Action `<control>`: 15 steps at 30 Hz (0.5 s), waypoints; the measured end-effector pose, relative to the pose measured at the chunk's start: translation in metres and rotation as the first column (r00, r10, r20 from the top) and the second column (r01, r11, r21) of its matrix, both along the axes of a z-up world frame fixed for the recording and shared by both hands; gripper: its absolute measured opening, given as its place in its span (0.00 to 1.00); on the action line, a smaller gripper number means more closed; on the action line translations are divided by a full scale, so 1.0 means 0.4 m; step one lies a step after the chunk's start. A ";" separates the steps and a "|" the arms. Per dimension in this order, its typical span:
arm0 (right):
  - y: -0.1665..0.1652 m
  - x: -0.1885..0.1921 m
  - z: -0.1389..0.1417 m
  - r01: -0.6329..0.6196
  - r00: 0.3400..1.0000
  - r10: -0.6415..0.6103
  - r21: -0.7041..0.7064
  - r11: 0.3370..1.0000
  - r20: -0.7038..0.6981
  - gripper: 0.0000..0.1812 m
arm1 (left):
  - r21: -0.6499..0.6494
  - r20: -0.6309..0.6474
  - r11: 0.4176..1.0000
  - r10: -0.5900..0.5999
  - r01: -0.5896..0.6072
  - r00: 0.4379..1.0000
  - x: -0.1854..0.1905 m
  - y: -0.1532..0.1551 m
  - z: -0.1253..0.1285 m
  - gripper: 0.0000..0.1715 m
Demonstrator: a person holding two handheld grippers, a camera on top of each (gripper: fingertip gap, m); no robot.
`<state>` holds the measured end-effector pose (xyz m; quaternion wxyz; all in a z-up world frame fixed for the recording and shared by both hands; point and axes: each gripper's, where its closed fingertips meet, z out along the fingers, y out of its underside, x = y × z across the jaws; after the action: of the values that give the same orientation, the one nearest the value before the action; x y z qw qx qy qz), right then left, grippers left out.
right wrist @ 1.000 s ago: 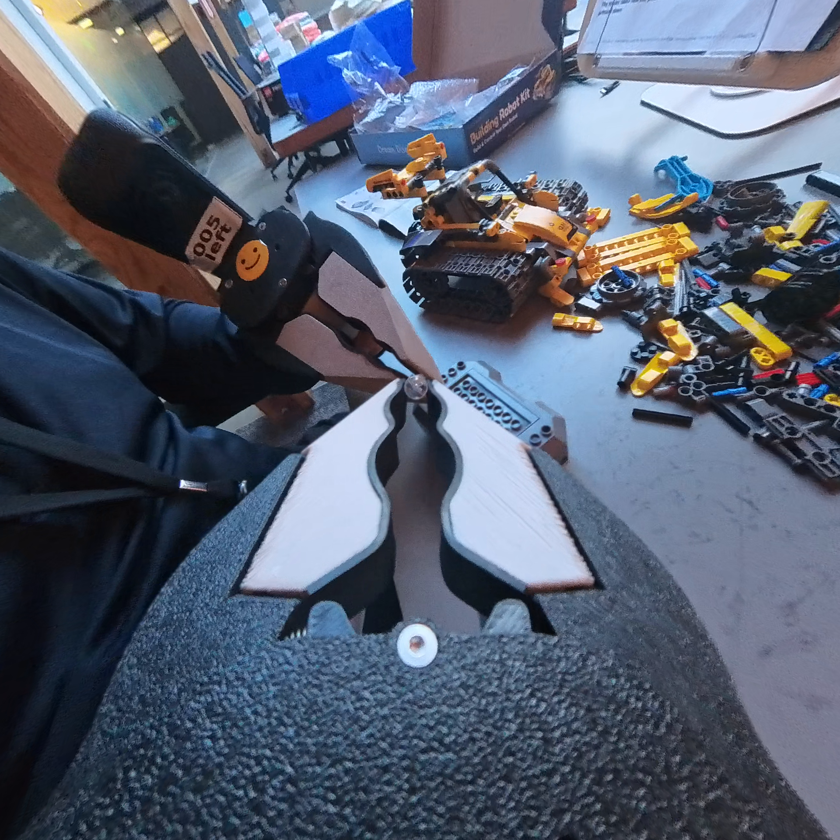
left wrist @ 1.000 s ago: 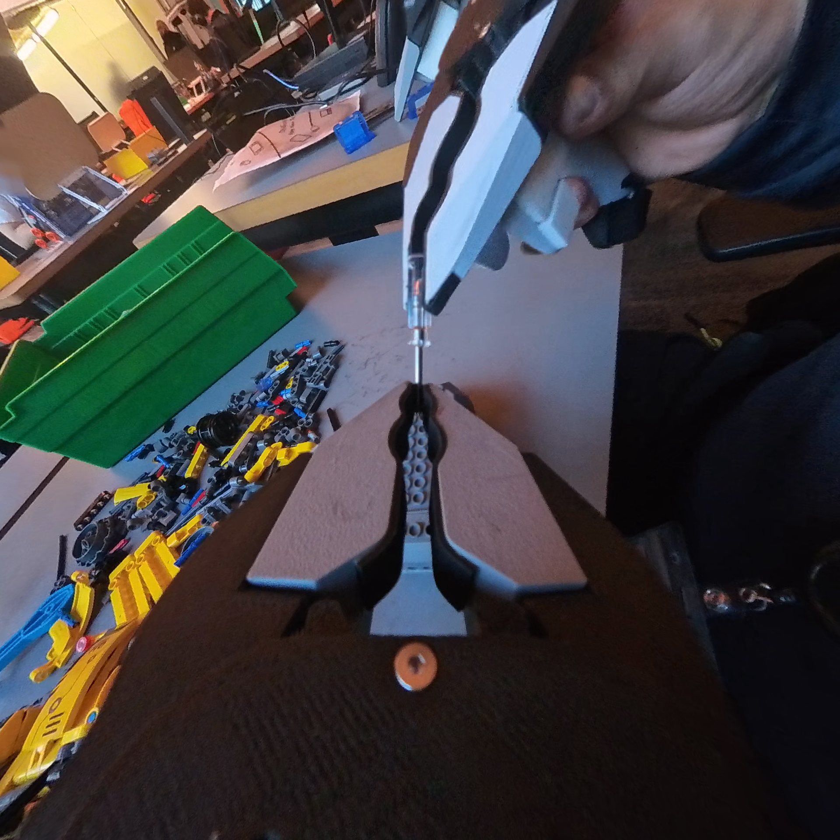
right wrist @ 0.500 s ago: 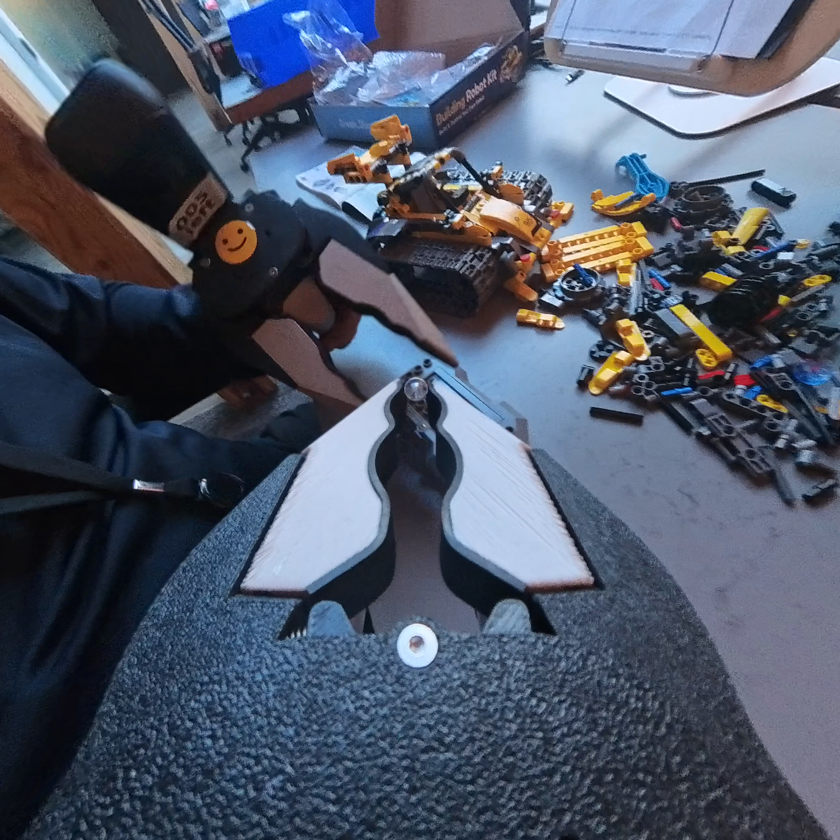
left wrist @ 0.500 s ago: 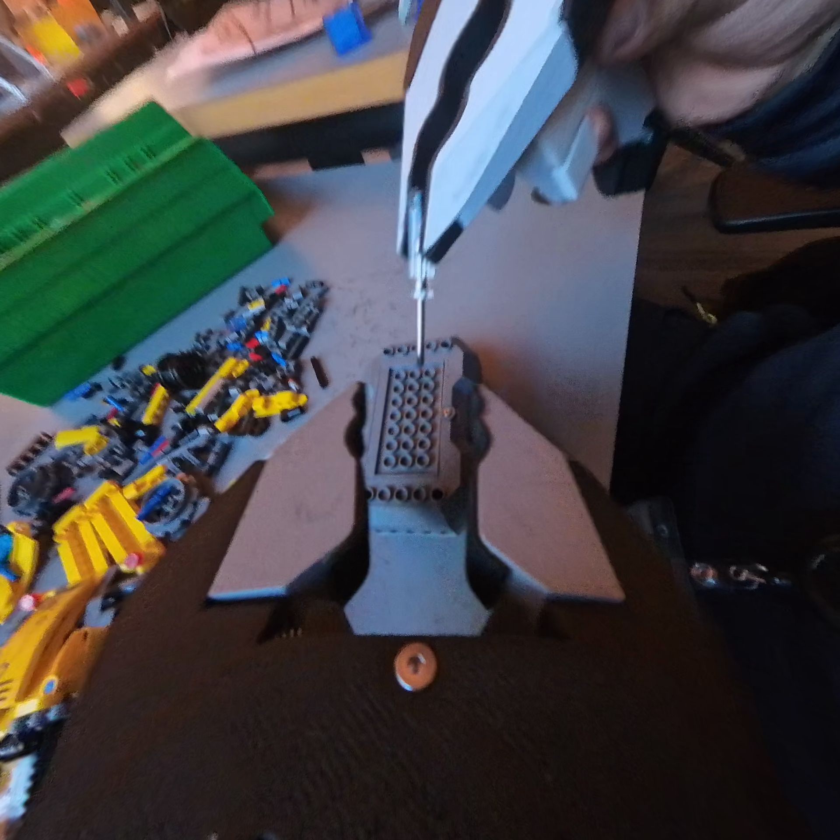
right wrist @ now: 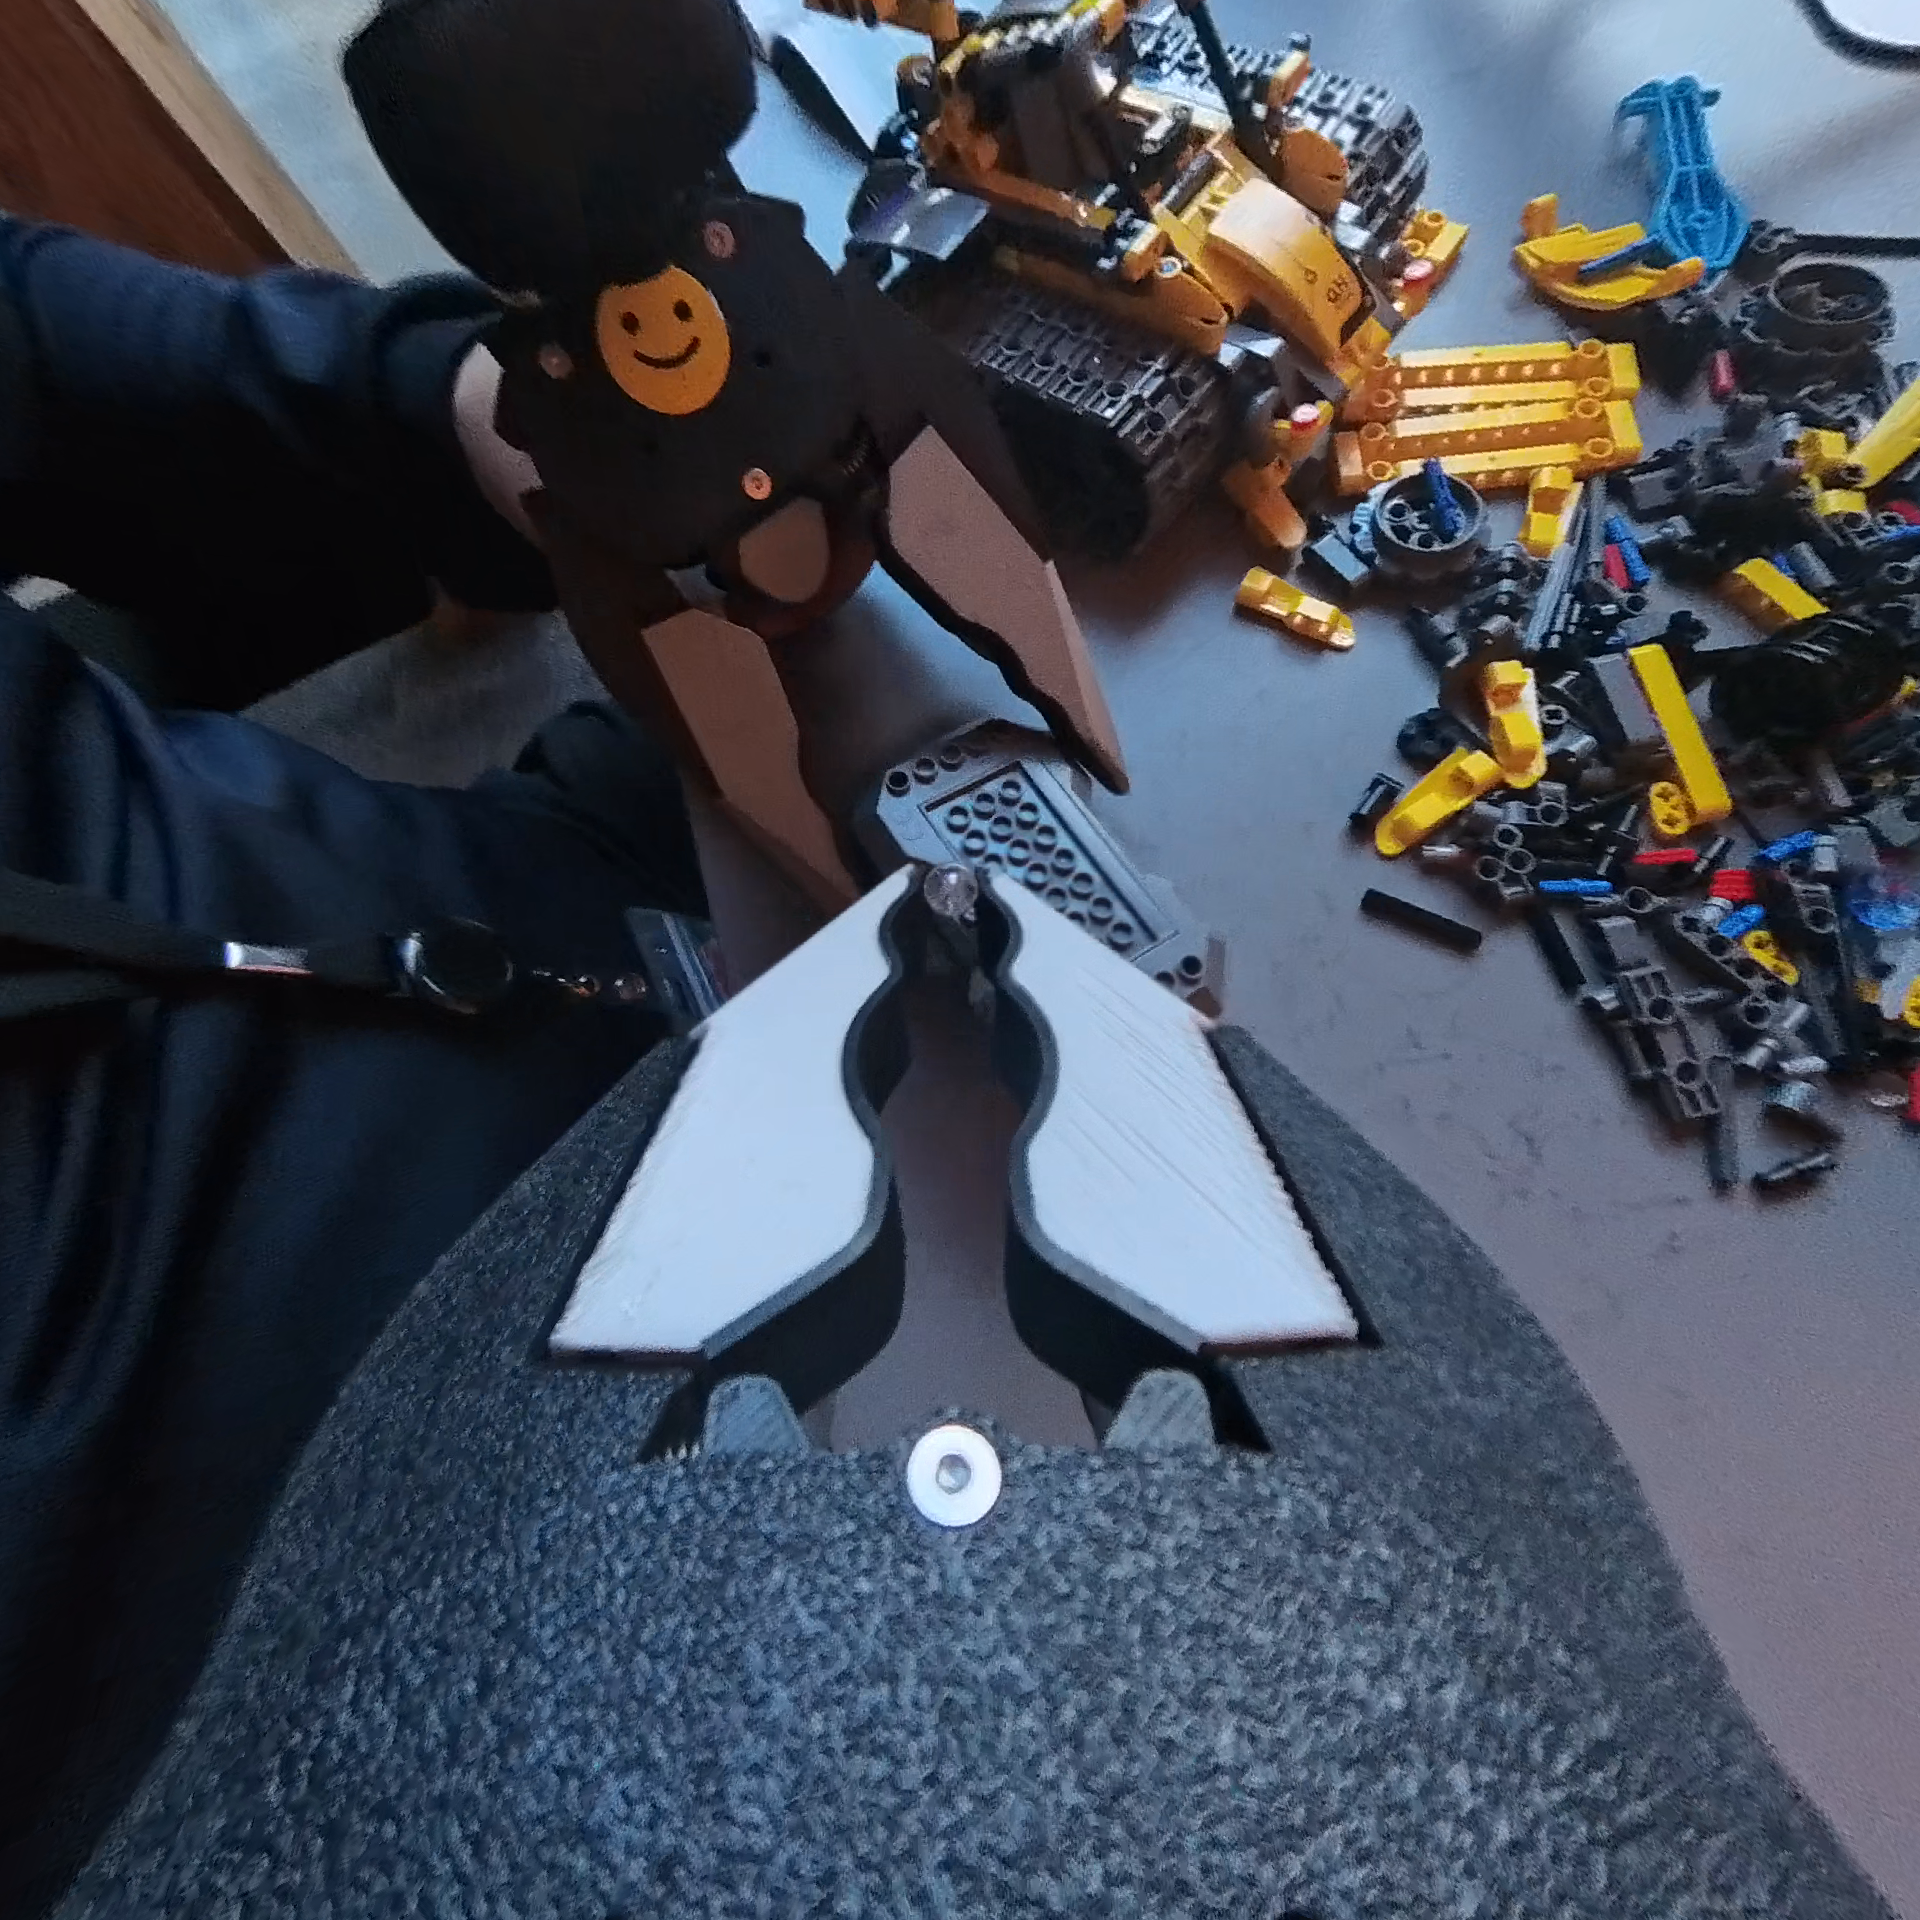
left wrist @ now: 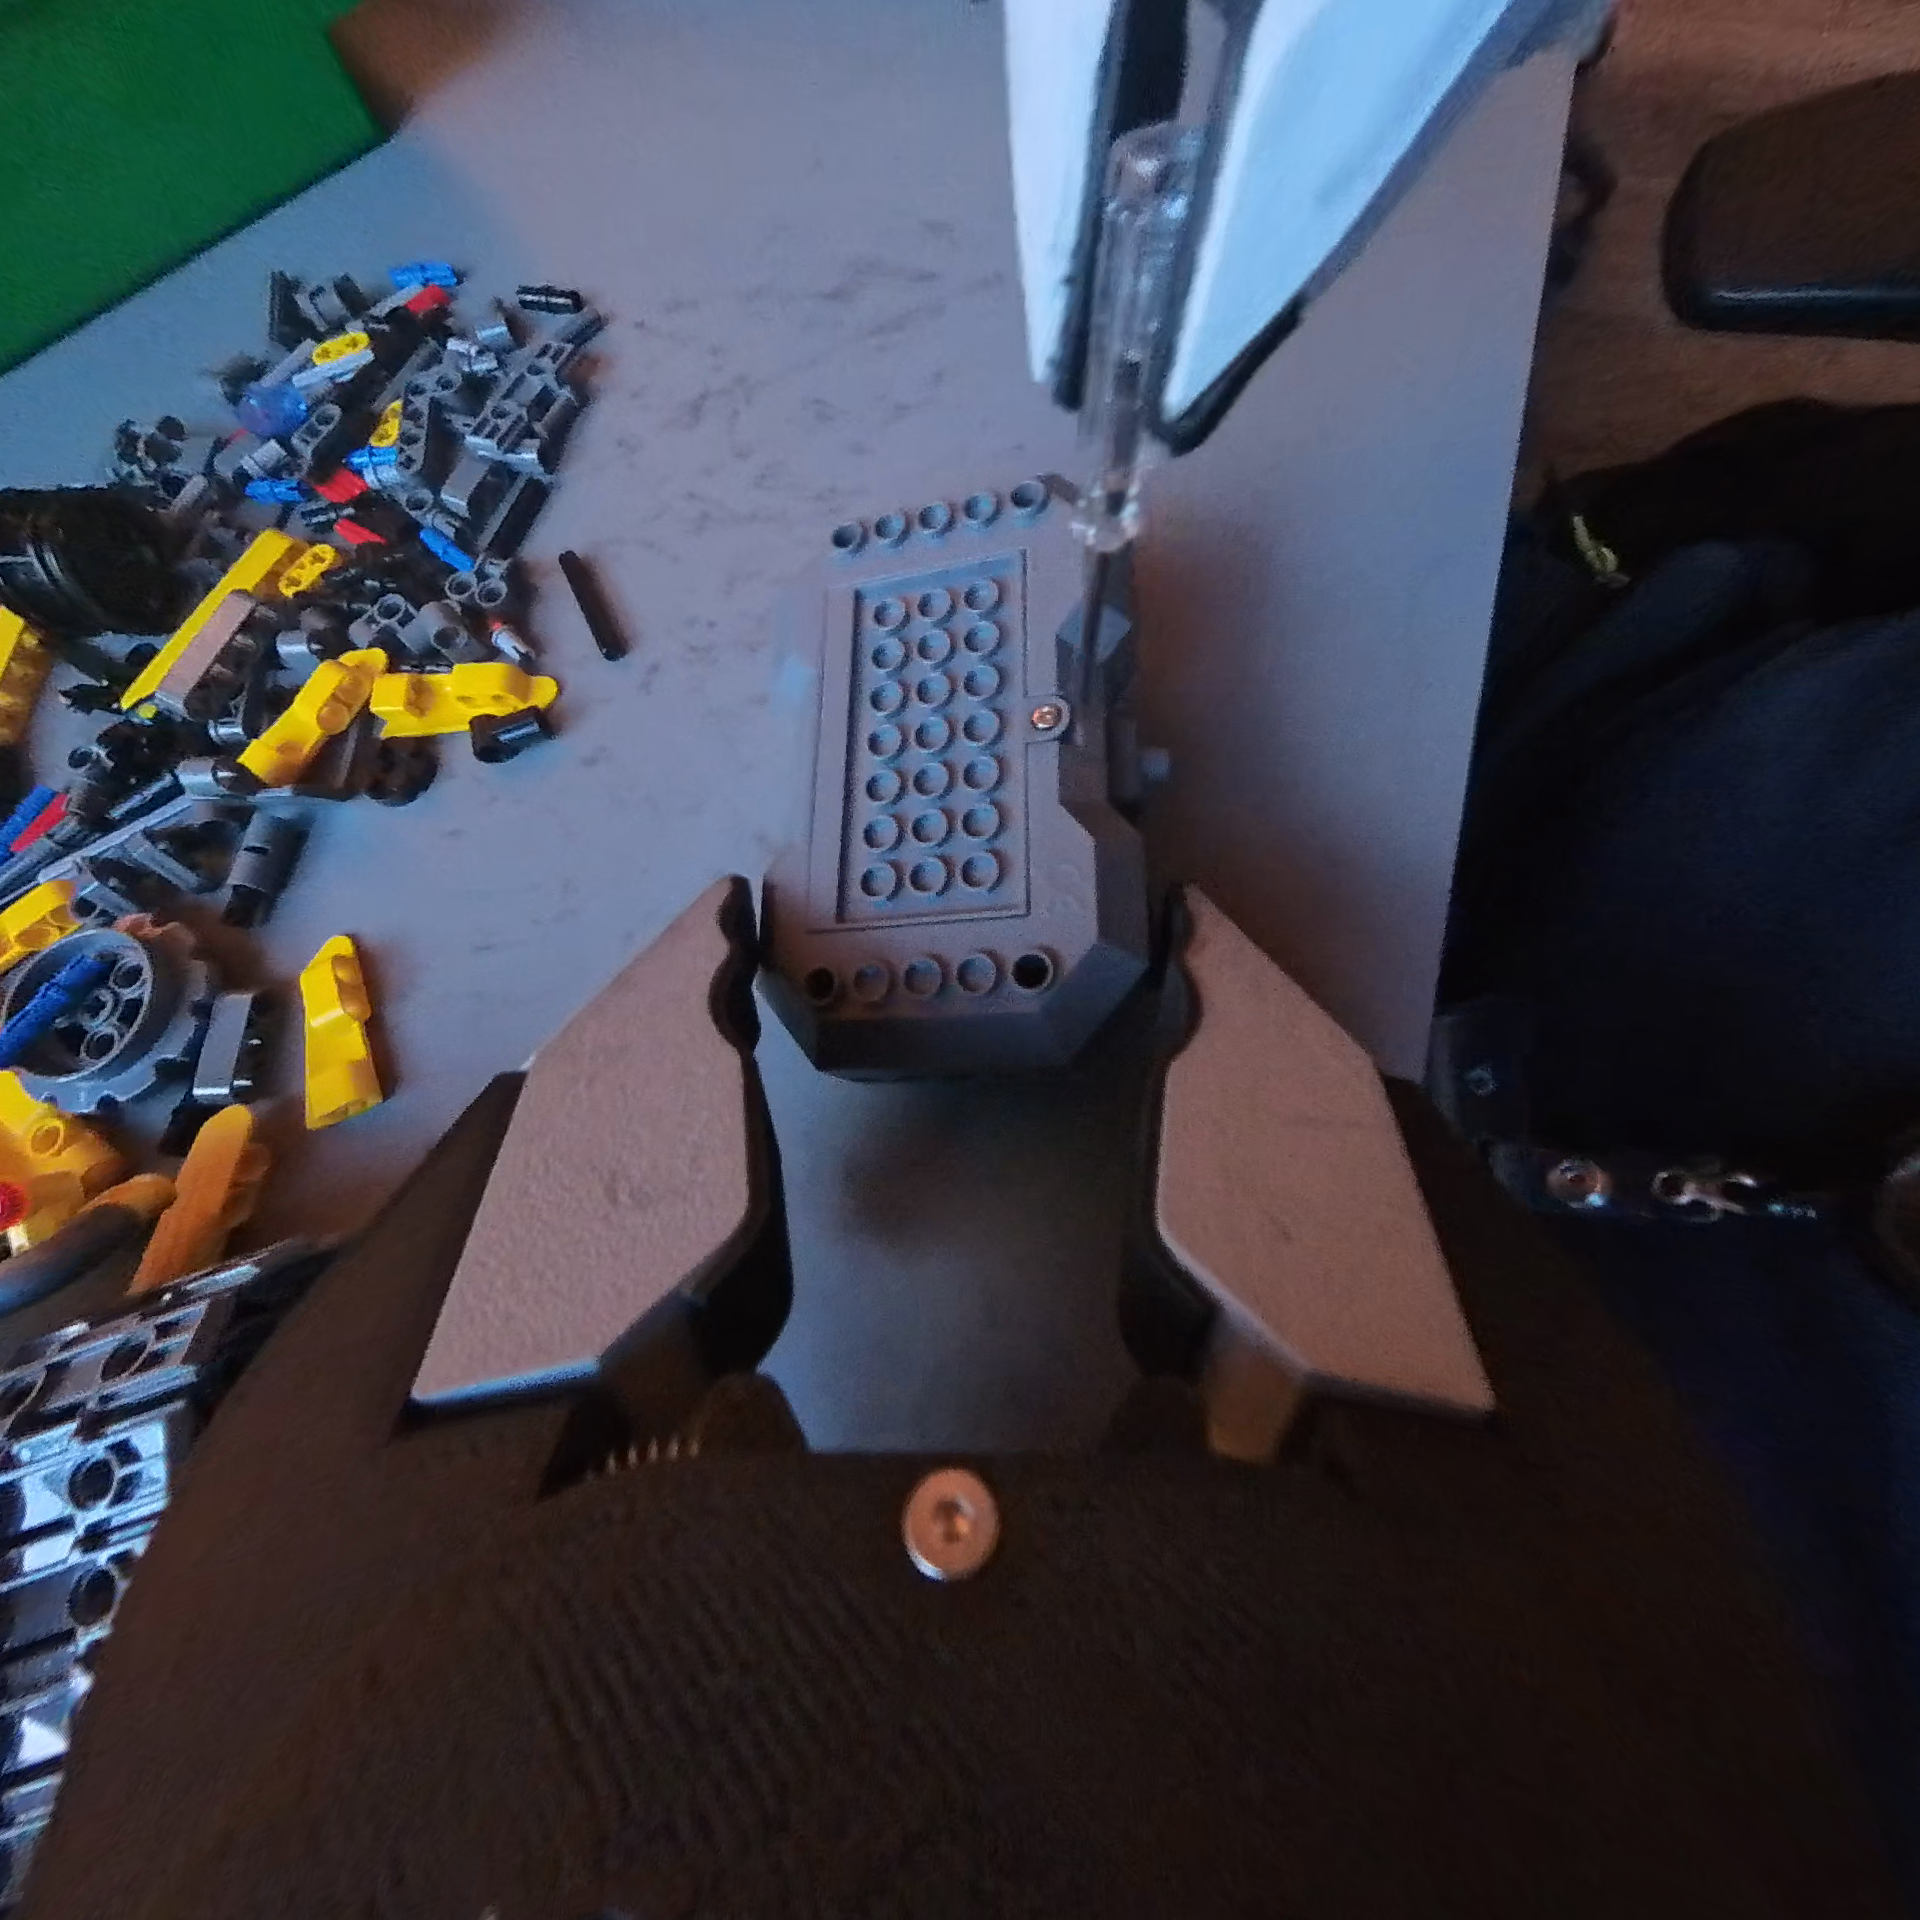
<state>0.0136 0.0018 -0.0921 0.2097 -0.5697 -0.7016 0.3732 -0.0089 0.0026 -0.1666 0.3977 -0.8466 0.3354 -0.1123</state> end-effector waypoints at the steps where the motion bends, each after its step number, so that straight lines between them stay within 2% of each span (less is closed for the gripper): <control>1: 0.001 0.000 -0.003 0.001 1.000 -0.001 0.012 1.000 0.011 0.04 | 0.003 -0.002 1.000 -0.003 0.003 1.000 0.001 0.000 0.000 0.43; 8: 0.000 0.009 -0.004 0.009 0.999 -0.010 0.025 1.000 0.035 0.04 | 0.141 -0.156 0.988 -0.036 0.058 0.987 -0.007 0.006 0.009 0.43; 15: -0.004 0.009 -0.015 0.022 1.000 -0.022 -0.003 1.000 0.021 0.04 | 0.196 -0.207 0.977 -0.041 0.083 0.977 -0.005 0.008 0.017 0.43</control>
<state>0.0170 0.0003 -0.0981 0.2054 -0.5815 -0.6968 0.3662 -0.0111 0.0057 -0.1598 0.4426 -0.7974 0.4101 -0.0034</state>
